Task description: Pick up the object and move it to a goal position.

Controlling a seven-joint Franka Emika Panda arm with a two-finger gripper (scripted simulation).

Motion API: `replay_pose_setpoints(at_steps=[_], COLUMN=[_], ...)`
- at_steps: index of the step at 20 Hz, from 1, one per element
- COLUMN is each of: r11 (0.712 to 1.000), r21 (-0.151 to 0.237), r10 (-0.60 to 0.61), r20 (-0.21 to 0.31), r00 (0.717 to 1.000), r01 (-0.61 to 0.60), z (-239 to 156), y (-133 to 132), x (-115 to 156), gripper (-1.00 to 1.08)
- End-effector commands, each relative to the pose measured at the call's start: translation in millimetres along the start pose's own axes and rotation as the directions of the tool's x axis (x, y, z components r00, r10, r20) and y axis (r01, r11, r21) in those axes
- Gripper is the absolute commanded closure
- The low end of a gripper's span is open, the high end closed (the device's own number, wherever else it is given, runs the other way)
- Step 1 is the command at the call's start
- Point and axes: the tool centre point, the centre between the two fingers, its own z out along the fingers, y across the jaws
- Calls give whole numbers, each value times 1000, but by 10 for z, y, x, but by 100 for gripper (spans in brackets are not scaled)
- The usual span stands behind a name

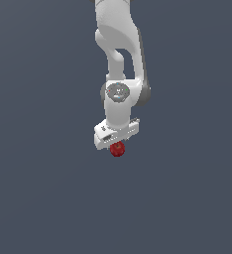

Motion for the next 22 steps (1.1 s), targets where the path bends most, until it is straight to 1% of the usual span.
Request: replay_pose_setpoints(at_steps=[1, 8, 13, 14, 22], r11=[1000, 1000, 1000, 1000, 1000], r21=[0, 0, 0, 0, 0], r10=[-1, -4, -5, -5, -5], r20=[1, 0, 0, 0, 0], r00=[1000, 1000, 1000, 1000, 1000], r01=[1, 4, 5, 5, 5], z=[67, 403, 476, 476, 476], y=[-2, -9, -4, -4, -4], x=[-4, -11, -1, -1, -1], gripper=[-92, -92, -92, 108, 108])
